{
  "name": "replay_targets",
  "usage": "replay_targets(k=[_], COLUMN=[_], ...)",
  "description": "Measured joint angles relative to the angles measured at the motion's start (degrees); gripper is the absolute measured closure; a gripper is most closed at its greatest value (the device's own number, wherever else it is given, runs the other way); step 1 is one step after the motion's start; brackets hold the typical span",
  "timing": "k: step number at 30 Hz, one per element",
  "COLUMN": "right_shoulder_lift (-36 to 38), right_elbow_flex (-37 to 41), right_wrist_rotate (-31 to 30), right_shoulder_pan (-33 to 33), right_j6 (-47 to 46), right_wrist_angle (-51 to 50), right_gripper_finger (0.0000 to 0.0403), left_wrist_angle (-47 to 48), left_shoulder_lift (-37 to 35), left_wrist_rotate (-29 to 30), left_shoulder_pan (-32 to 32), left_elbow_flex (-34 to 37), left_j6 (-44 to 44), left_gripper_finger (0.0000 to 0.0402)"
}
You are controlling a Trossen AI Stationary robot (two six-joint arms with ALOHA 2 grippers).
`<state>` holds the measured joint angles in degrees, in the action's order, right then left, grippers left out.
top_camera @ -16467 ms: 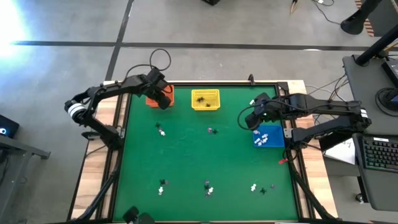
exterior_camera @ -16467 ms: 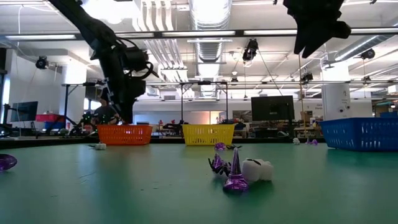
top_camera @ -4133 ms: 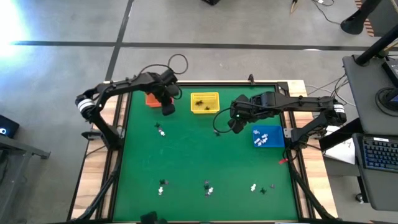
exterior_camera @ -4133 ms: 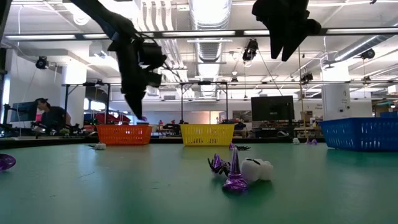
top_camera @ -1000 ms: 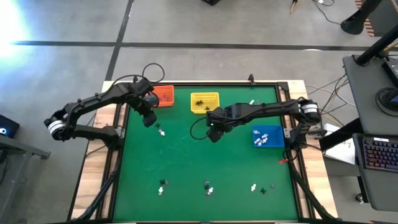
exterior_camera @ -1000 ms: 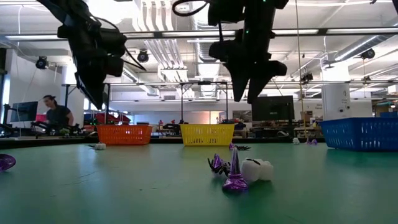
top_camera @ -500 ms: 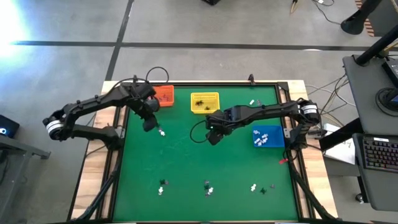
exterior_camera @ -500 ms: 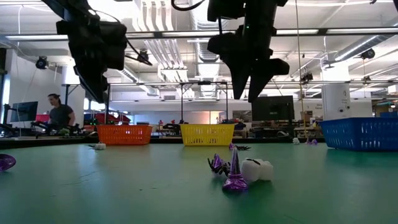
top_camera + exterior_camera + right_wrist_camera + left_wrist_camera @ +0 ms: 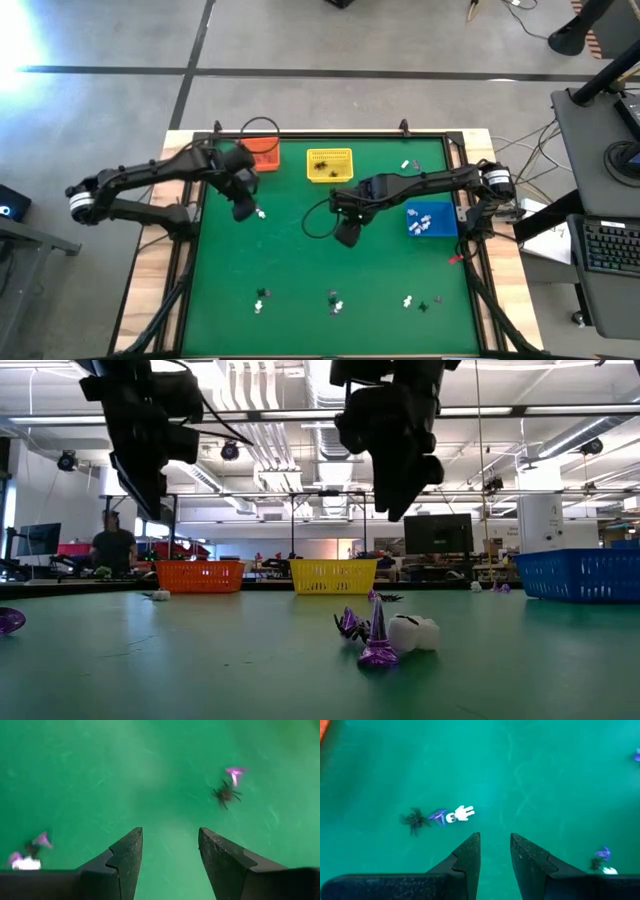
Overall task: Sort Halloween decoration
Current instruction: Put the white skeleton toy into the blue basket
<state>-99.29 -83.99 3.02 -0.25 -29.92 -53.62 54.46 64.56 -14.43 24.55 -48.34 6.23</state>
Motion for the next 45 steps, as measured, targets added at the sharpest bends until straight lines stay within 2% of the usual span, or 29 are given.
replay_targets(k=[4,8,12,16,22,32,40,45], right_shoulder_lift=[0.0,0.0,-0.1,-0.1,-0.1,-0.6,-2.9,-5.6], right_elbow_flex=[0.0,0.0,0.0,0.0,0.1,0.6,0.6,0.6], right_wrist_rotate=[0.7,1.0,3.9,5.0,4.9,4.5,4.5,4.9], right_shoulder_pan=[0.0,0.7,1.9,4.4,9.3,15.2,15.8,16.0], right_j6=[4.9,9.7,13.0,14.6,17.3,15.2,11.6,6.8], right_wrist_angle=[1.4,1.7,1.7,2.0,5.0,12.4,14.0,15.5], right_gripper_finger=[0.0218,0.0218,0.0218,0.0218,0.0218,0.0218,0.0218,0.0218], left_wrist_angle=[0.0,-0.3,-0.3,-0.3,-0.3,-0.2,-0.2,-0.1], left_shoulder_lift=[0.0,0.0,0.0,0.0,0.0,0.0,0.0,0.0], left_wrist_rotate=[2.5,2.5,2.4,1.9,1.7,3.7,5.1,5.1], left_shoulder_pan=[-3.4,-6.1,-7.6,-9.3,-11.9,-19.2,-21.4,-21.4], left_elbow_flex=[0.0,0.0,-0.5,-1.0,-1.1,-1.1,-1.1,-1.0], left_j6=[4.6,7.0,10.9,12.4,19.6,26.5,25.6,20.8], left_gripper_finger=[0.0313,0.0313,0.0313,0.0313,0.0313,0.0313,0.0313,0.0313])
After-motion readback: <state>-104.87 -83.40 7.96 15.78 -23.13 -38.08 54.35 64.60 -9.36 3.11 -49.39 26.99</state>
